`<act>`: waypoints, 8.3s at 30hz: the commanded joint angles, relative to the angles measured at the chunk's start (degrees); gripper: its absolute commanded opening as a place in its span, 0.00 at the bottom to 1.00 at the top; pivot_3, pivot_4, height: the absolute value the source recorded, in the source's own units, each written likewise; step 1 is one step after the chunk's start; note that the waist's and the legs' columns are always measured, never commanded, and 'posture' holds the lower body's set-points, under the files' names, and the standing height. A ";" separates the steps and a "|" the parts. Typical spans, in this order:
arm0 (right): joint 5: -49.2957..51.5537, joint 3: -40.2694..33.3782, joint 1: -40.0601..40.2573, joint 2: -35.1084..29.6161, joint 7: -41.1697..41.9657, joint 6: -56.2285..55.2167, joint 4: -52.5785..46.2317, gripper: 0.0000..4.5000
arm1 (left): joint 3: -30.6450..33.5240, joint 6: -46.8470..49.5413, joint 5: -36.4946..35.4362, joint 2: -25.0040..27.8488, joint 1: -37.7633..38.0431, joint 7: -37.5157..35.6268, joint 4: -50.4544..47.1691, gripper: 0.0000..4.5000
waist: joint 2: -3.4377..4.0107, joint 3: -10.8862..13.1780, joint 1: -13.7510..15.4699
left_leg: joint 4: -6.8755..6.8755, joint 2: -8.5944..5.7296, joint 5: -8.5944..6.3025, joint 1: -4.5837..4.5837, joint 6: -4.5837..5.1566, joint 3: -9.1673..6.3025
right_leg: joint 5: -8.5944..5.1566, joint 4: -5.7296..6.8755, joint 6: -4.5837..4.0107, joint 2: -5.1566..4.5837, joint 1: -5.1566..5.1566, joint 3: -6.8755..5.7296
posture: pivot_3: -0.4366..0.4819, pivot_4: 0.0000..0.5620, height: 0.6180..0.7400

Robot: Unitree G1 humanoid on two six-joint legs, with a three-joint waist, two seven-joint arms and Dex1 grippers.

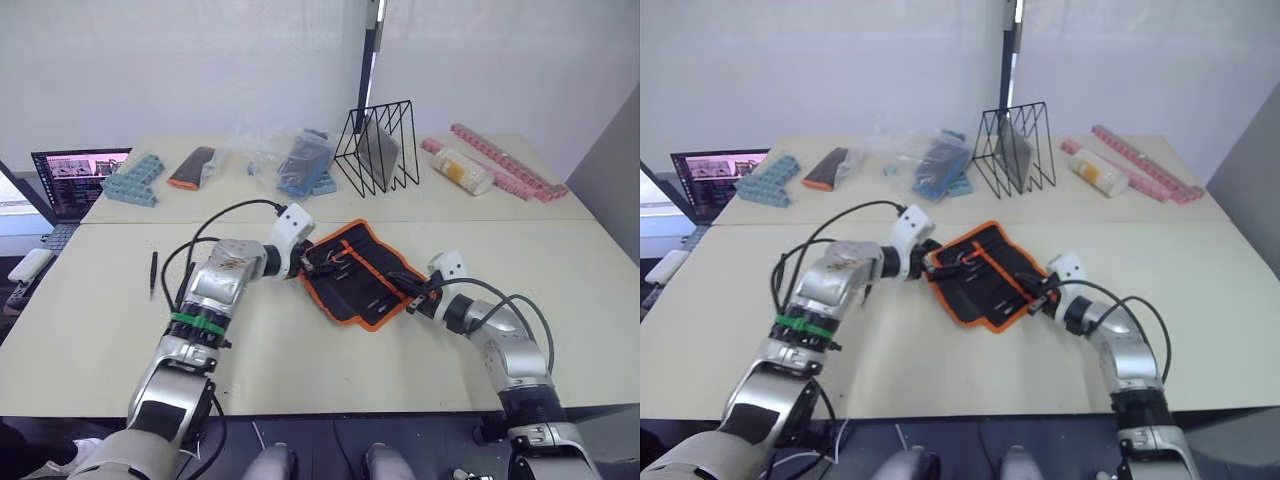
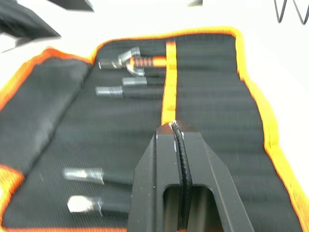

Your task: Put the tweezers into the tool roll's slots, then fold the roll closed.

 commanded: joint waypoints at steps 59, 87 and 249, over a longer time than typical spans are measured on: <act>-2.05 1.63 6.27 -0.98 2.96 -1.84 -0.37 0.00 | 36.02 -5.09 -12.92 7.85 36.18 33.91 -12.91 0.99 | -0.57 -0.52 0.66 | -0.91 0.53 -0.31 1.35 -0.11 0.09 | 0.01 -1.03 -0.20 0.20 1.11 -0.03 | 0.48 0.27 1.00; -2.84 2.39 5.03 0.24 -0.45 0.57 -2.48 0.00 | 29.97 -8.88 -8.82 6.50 21.39 39.69 7.63 0.09 | -0.47 -0.53 0.43 | -0.92 0.50 -0.27 1.24 -0.16 0.09 | 0.02 -0.94 -0.19 0.18 1.07 -0.02 | 0.48 0.27 1.00; -6.44 3.03 7.43 4.92 -12.28 2.06 0.80 0.00 | -3.54 -19.49 9.20 -7.13 -13.53 -3.18 29.32 1.00 | -0.19 -0.24 -0.42 | -0.45 0.56 -0.25 1.11 -0.13 0.07 | 0.00 -0.49 -0.11 0.64 1.06 0.01 | 0.48 0.27 1.00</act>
